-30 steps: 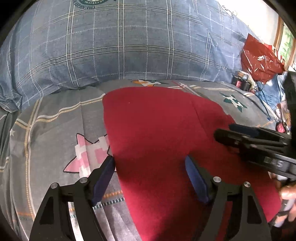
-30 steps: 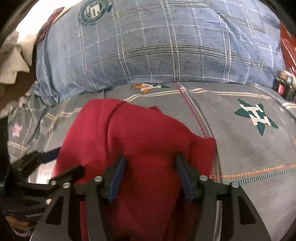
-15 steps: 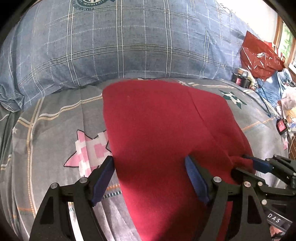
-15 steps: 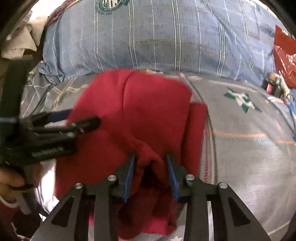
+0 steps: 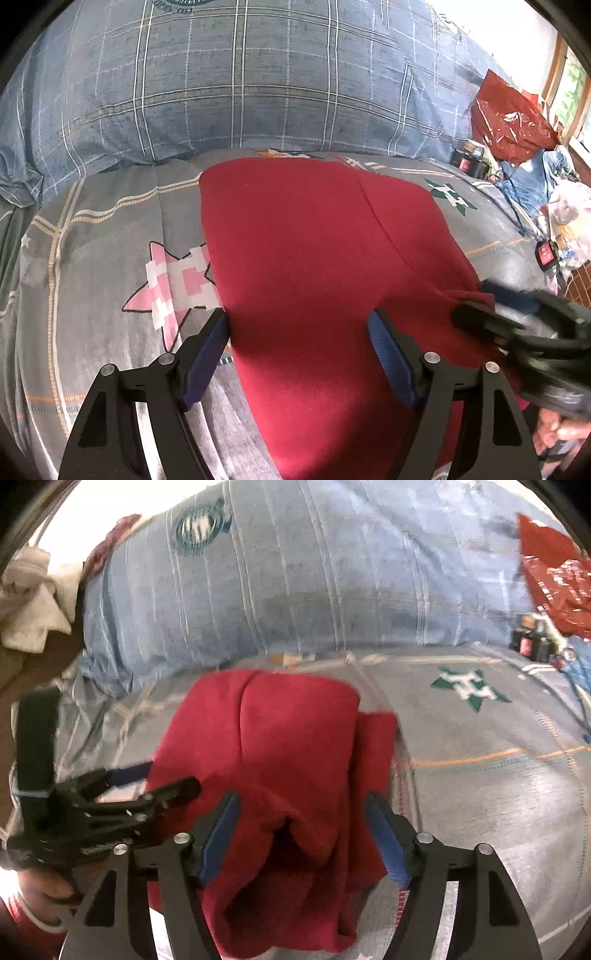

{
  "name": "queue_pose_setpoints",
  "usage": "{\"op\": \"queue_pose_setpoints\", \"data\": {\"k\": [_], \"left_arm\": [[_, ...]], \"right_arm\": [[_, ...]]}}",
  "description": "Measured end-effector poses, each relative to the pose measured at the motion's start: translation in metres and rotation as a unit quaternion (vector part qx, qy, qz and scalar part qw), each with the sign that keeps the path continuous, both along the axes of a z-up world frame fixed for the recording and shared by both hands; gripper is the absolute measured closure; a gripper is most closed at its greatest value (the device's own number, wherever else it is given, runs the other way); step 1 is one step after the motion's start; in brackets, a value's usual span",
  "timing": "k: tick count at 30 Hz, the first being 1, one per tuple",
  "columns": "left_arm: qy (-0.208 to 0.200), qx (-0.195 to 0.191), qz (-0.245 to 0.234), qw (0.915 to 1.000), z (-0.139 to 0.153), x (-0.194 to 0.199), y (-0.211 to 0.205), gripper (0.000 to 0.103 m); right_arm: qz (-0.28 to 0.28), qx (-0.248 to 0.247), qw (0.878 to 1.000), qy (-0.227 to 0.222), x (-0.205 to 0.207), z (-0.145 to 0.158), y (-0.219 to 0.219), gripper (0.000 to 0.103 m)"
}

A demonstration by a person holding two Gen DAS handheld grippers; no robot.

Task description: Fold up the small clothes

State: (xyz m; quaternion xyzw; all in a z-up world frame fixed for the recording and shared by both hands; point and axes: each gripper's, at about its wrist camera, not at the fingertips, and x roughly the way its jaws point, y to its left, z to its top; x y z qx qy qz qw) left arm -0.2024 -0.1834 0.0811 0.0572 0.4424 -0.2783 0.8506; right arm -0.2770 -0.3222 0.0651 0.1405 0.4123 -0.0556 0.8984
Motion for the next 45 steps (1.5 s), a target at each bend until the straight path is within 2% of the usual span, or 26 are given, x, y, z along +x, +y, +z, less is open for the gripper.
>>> {"op": "queue_pose_setpoints", "data": {"k": [1, 3, 4, 6, 9, 11, 12, 13, 14, 15, 16, 18, 21, 25, 30, 32, 33, 34, 36, 38, 40, 43, 45], "left_arm": [[0.006, -0.003, -0.001, 1.0000, -0.001, 0.000, 0.000, 0.026], [0.016, -0.010, -0.002, 0.9998, 0.000, -0.001, 0.003, 0.026], [0.018, -0.014, -0.001, 0.9997, 0.001, -0.001, 0.003, 0.026], [0.019, -0.030, -0.005, 0.9994, 0.003, -0.003, 0.006, 0.024], [0.023, -0.027, -0.004, 0.9994, -0.006, -0.001, -0.001, 0.018], [0.031, -0.025, 0.002, 0.9992, -0.013, 0.001, -0.003, 0.017], [0.035, -0.036, 0.003, 0.9987, -0.013, 0.002, 0.001, 0.017], [0.040, -0.041, 0.002, 0.9984, -0.013, 0.004, 0.001, 0.016], [0.054, -0.049, 0.000, 0.9973, -0.016, 0.008, 0.004, 0.013], [0.066, -0.056, 0.002, 0.9963, -0.019, 0.011, 0.005, 0.011], [0.086, -0.064, 0.007, 0.9943, -0.024, 0.017, 0.008, 0.004], [0.110, -0.083, 0.019, 0.9903, -0.033, 0.025, 0.013, 0.001], [0.096, -0.076, 0.008, 0.9925, -0.033, 0.029, 0.011, 0.001], [0.094, -0.082, -0.002, 0.9922, -0.036, 0.035, 0.012, 0.001], [0.079, -0.095, 0.001, 0.9923, -0.040, 0.030, 0.013, 0.001], [0.080, -0.091, -0.004, 0.9926, -0.040, 0.027, 0.012, 0.001], [0.081, -0.092, -0.002, 0.9924, -0.040, 0.028, 0.012, 0.003], [0.078, -0.099, -0.004, 0.9921, -0.037, 0.026, 0.011, 0.025], [0.067, -0.100, 0.001, 0.9927, -0.030, 0.021, 0.012, 0.035], [0.058, -0.098, 0.000, 0.9935, -0.021, 0.016, 0.018, 0.052], [0.059, -0.108, 0.001, 0.9924, -0.010, 0.013, 0.031, 0.055], [0.049, -0.127, 0.016, 0.9906, 0.014, 0.012, 0.059, 0.055], [0.031, -0.118, 0.022, 0.9923, 0.030, 0.011, 0.077, 0.055]], "right_arm": [[0.010, -0.008, 1.000, 0.011, 0.003, -0.006, 0.003, 0.068], [0.013, -0.001, 1.000, 0.017, 0.005, -0.017, 0.003, 0.071], [0.016, -0.002, 1.000, 0.014, 0.002, -0.017, 0.003, 0.077], [0.026, -0.006, 1.000, 0.009, -0.008, -0.011, 0.004, 0.082], [0.028, -0.002, 0.999, 0.016, -0.012, -0.016, 0.001, 0.083], [0.025, 0.016, 1.000, 0.007, -0.012, -0.019, -0.003, 0.079], [0.021, 0.031, 0.999, -0.005, -0.015, -0.016, -0.006, 0.072], [0.011, 0.052, 0.998, -0.021, -0.020, -0.013, -0.013, 0.053], [-0.008, 0.063, 0.997, -0.035, -0.025, -0.011, -0.021, 0.038], [-0.028, 0.068, 0.996, -0.048, -0.031, -0.010, -0.029, 0.017], [-0.039, 0.071, 0.995, -0.056, -0.033, -0.010, -0.035, 0.014], [-0.044, 0.083, 0.994, -0.055, -0.029, -0.015, -0.047, 0.014], [-0.044, 0.097, 0.994, -0.022, -0.010, -0.034, -0.058, 0.014], [-0.023, 0.129, 0.991, -0.019, 0.004, -0.044, -0.056, 0.014], [0.009, 0.109, 0.994, 0.001, 0.025, -0.053, -0.041, 0.016], [0.015, 0.118, 0.993, -0.005, 0.027, -0.049, -0.040, 0.026], [0.022, 0.110, 0.994, -0.011, 0.026, -0.045, -0.037, 0.037], [0.024, 0.099, 0.995, -0.013, 0.026, -0.043, -0.034, 0.044], [0.032, 0.071, 0.997, -0.015, 0.025, -0.038, -0.025, 0.055], [0.032, 0.051, 0.998, -0.022, 0.025, -0.029, -0.020, 0.061], [0.045, 0.043, 0.997, -0.035, 0.022, -0.015, -0.009, 0.064], [0.068, 0.058, 0.994, -0.062, 0.021, 0.007, 0.006, 0.065], [0.082, 0.060, 0.992, -0.073, 0.026, 0.017, 0.018, 0.065]]}}
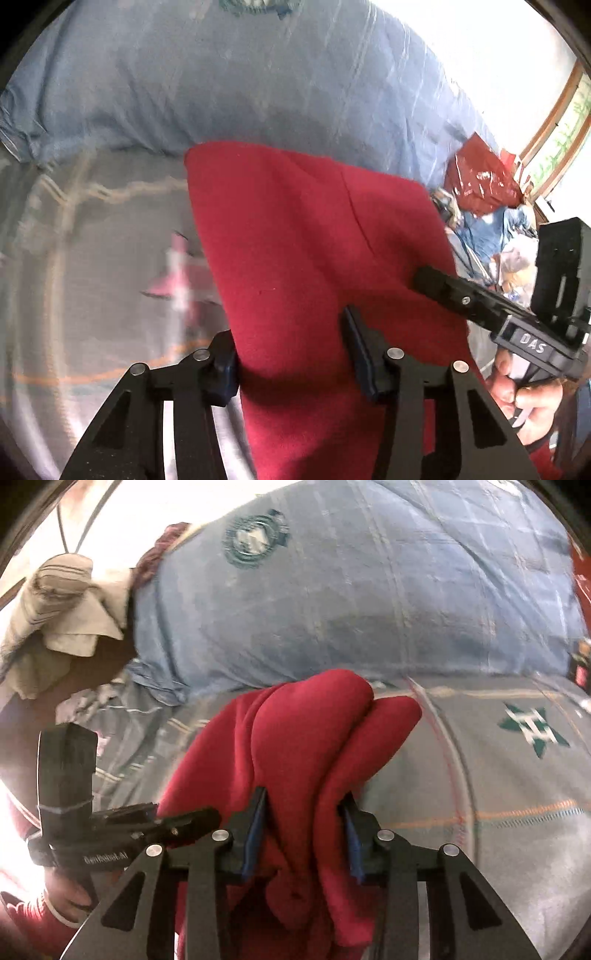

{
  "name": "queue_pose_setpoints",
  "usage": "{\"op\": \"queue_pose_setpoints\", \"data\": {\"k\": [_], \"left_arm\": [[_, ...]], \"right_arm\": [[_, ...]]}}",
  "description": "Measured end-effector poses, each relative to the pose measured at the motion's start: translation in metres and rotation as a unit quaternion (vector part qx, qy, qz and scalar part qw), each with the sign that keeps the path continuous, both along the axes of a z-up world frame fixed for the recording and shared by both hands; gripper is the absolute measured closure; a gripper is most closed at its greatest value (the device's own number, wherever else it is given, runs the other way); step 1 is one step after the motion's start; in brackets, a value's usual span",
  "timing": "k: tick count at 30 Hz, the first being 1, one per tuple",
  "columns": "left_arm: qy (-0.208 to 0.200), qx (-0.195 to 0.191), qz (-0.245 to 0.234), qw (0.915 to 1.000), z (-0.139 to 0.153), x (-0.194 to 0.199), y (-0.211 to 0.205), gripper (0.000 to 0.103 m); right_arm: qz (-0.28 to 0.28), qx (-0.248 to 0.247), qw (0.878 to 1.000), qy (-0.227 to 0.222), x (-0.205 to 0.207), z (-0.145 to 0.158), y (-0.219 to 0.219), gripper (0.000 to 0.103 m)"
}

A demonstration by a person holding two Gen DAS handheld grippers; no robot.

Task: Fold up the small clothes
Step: 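Open both grippers and release the folded sweater onto the sheet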

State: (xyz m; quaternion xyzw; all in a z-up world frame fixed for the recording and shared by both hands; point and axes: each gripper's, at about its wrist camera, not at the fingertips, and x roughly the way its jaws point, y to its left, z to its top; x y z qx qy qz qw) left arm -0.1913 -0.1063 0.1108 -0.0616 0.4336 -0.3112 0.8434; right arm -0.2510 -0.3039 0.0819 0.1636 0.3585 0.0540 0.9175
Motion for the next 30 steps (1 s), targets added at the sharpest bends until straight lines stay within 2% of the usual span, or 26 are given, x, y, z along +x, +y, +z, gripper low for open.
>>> {"op": "queue_pose_setpoints", "data": {"k": [3, 5, 7, 10, 11, 14, 17, 20, 23, 24, 25, 26, 30], "left_arm": [[-0.019, 0.024, 0.019, 0.9993, 0.013, 0.001, 0.023, 0.055], [-0.023, 0.041, 0.033, 0.9983, 0.010, 0.006, 0.034, 0.055], [-0.012, 0.061, 0.052, 0.9967, -0.003, 0.017, 0.039, 0.055], [0.019, 0.088, 0.074, 0.9932, -0.033, 0.032, 0.042, 0.054], [0.022, 0.080, 0.079, 0.9934, -0.039, 0.031, 0.046, 0.053], [0.014, 0.062, 0.080, 0.9948, -0.037, 0.024, 0.043, 0.051], [0.020, 0.057, 0.091, 0.9940, -0.035, 0.022, 0.047, 0.040], [0.020, 0.046, 0.097, 0.9940, -0.033, 0.022, 0.055, 0.039], [0.000, 0.054, 0.106, 0.9929, -0.028, 0.026, 0.059, 0.039], [-0.005, 0.057, 0.109, 0.9924, -0.026, 0.023, 0.060, 0.038], [-0.011, 0.062, 0.110, 0.9919, -0.024, 0.020, 0.061, 0.036], [-0.019, 0.067, 0.111, 0.9914, -0.020, 0.016, 0.062, 0.033], [-0.052, 0.069, 0.108, 0.9904, -0.013, -0.004, 0.058, 0.025]], "right_arm": [[0.015, 0.022, 1.000, -0.004, 0.016, 0.000, 0.014, 0.065], [0.023, 0.033, 0.999, 0.000, 0.030, -0.008, 0.025, 0.065], [0.028, 0.037, 0.999, 0.015, 0.049, -0.024, 0.036, 0.062], [0.025, 0.030, 0.997, 0.074, 0.075, -0.051, 0.053, 0.057], [0.015, 0.021, 0.996, 0.081, 0.075, -0.053, 0.055, 0.055], [0.000, 0.024, 0.998, 0.063, 0.058, -0.042, 0.048, 0.047], [-0.006, 0.015, 0.999, 0.037, 0.043, -0.026, 0.047, 0.044], [0.038, 0.036, 0.998, 0.046, 0.041, -0.024, 0.057, 0.044], [0.072, 0.039, 0.995, 0.065, 0.045, -0.037, 0.079, 0.048], [0.073, 0.024, 0.994, 0.072, 0.048, -0.042, 0.087, 0.054], [0.073, 0.004, 0.995, 0.075, 0.049, -0.046, 0.092, 0.074], [0.071, -0.020, 0.994, 0.075, 0.050, -0.048, 0.096, 0.086], [0.062, -0.023, 0.996, 0.059, 0.033, -0.046, 0.090, 0.088]]}}
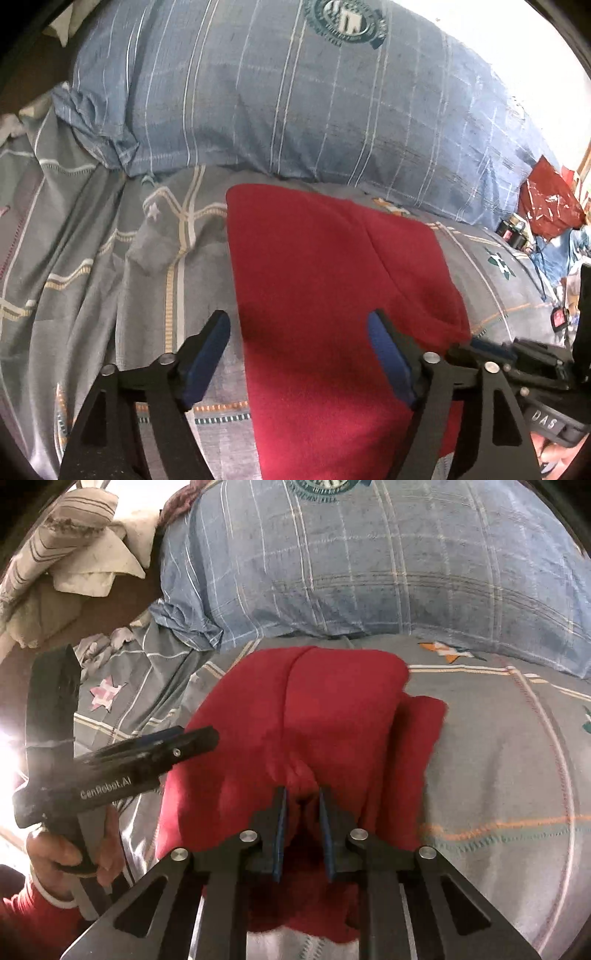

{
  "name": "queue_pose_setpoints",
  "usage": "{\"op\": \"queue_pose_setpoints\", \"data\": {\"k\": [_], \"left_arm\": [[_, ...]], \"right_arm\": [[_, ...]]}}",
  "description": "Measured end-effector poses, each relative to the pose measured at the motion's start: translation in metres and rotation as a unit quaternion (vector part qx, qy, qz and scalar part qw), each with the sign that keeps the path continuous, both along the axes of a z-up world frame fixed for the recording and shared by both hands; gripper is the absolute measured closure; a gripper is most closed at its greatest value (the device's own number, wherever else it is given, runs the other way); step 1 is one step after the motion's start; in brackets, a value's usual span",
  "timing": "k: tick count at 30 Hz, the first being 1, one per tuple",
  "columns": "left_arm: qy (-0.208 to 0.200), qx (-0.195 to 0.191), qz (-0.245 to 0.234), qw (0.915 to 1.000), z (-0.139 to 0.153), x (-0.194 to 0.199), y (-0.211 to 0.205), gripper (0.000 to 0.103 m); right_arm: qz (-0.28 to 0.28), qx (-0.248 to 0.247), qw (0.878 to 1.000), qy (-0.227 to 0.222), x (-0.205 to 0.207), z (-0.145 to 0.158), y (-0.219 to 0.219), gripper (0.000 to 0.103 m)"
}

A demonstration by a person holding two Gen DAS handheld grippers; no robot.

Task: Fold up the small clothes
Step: 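Open both grippers and release the folded sweater onto the sheet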

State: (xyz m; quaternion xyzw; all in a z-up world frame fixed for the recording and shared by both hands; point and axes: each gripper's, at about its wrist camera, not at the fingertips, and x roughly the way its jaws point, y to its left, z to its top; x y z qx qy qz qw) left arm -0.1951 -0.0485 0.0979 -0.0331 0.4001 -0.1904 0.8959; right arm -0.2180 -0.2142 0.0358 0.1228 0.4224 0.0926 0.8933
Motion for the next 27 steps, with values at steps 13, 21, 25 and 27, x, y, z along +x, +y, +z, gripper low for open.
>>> {"op": "queue_pose_setpoints", "data": {"k": [13, 21, 25, 27], "left_arm": [[-0.026, 0.063, 0.002, 0.9977, -0.006, -0.021, -0.020, 0.025], [-0.064, 0.081, 0.022, 0.9944, 0.012, -0.052, -0.007, 0.025], [-0.066, 0.078, 0.030, 0.9944, 0.017, -0.068, 0.002, 0.025], [-0.070, 0.080, 0.031, 0.9938, 0.020, -0.075, 0.007, 0.025]], "right_arm": [[-0.022, -0.041, 0.999, 0.000, -0.020, 0.006, 0.006, 0.077], [-0.002, -0.027, 0.999, -0.042, -0.032, 0.034, 0.022, 0.064], [-0.006, -0.052, 0.999, -0.007, -0.021, 0.007, 0.027, 0.063], [-0.014, -0.044, 0.999, 0.019, -0.018, -0.011, 0.024, 0.062]]}}
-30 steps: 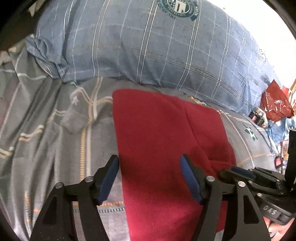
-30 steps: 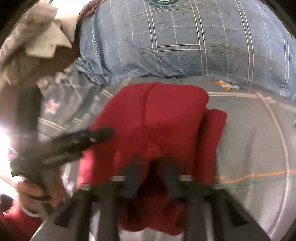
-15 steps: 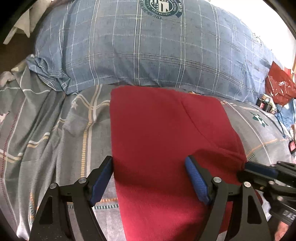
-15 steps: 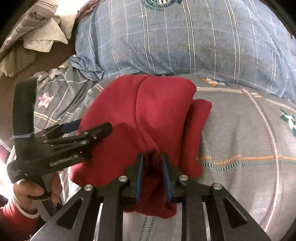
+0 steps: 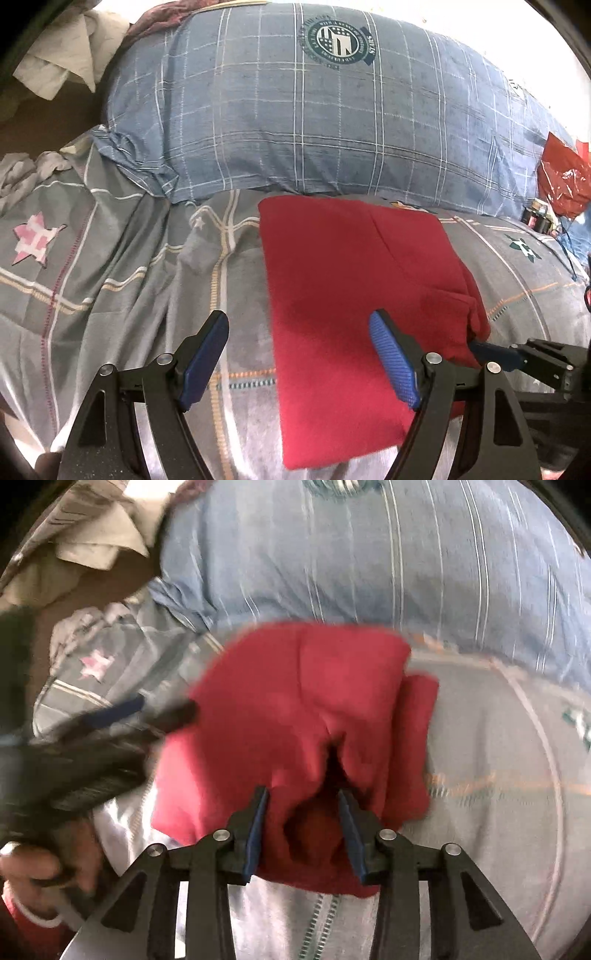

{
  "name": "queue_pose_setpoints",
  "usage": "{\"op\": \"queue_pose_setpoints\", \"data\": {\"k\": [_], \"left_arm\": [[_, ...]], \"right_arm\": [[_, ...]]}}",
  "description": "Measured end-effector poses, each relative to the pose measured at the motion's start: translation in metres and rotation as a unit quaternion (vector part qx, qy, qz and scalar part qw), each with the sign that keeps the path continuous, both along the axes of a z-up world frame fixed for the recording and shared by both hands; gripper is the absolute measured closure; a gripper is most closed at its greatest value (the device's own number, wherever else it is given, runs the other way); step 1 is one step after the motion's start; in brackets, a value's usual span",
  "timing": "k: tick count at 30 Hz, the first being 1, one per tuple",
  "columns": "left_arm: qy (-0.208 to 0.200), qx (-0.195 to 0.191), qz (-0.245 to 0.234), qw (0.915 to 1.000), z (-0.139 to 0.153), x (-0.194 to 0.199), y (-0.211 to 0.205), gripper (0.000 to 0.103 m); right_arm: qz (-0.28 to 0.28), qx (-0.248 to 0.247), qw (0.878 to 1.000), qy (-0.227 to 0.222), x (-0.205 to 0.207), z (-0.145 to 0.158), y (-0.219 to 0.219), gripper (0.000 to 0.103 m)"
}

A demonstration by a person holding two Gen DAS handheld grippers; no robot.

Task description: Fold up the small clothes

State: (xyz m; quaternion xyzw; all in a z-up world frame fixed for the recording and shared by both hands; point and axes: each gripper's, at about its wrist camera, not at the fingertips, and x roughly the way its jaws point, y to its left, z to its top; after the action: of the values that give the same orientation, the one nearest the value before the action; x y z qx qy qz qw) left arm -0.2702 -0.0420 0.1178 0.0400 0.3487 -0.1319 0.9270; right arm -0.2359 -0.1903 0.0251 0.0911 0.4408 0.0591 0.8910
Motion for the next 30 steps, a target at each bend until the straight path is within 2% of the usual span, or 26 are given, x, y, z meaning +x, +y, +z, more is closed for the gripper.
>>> {"op": "queue_pose_setpoints", "data": {"k": [3, 5, 7, 10, 13, 16, 30], "left_arm": [[-0.016, 0.010, 0.005, 0.9998, 0.008, -0.009, 0.005, 0.025], [-0.021, 0.008, 0.006, 0.9997, 0.011, -0.012, 0.008, 0.025], [-0.026, 0.001, 0.008, 0.9996, 0.016, -0.016, 0.011, 0.025], [-0.032, -0.009, 0.011, 0.9994, 0.024, -0.023, 0.014, 0.025], [-0.041, -0.011, 0.011, 0.9990, 0.030, -0.029, 0.016, 0.025], [-0.045, -0.009, 0.010, 0.9989, 0.033, -0.031, 0.019, 0.025], [-0.050, -0.008, 0.012, 0.9986, 0.036, -0.027, 0.031, 0.025]], "right_arm": [[-0.009, 0.020, 1.000, -0.015, -0.007, 0.005, -0.003, 0.062], [-0.012, 0.023, 0.999, -0.033, -0.012, 0.018, -0.001, 0.057], [-0.018, 0.011, 0.998, -0.054, -0.018, 0.034, 0.002, 0.041], [-0.039, -0.007, 0.995, -0.087, -0.026, 0.056, 0.003, 0.031], [-0.061, -0.017, 0.993, -0.096, -0.028, 0.066, 0.002, 0.023], [-0.067, -0.015, 0.993, -0.100, -0.029, 0.066, -0.001, 0.019], [-0.079, -0.036, 0.992, -0.093, -0.022, 0.060, 0.003, 0.014]]}}
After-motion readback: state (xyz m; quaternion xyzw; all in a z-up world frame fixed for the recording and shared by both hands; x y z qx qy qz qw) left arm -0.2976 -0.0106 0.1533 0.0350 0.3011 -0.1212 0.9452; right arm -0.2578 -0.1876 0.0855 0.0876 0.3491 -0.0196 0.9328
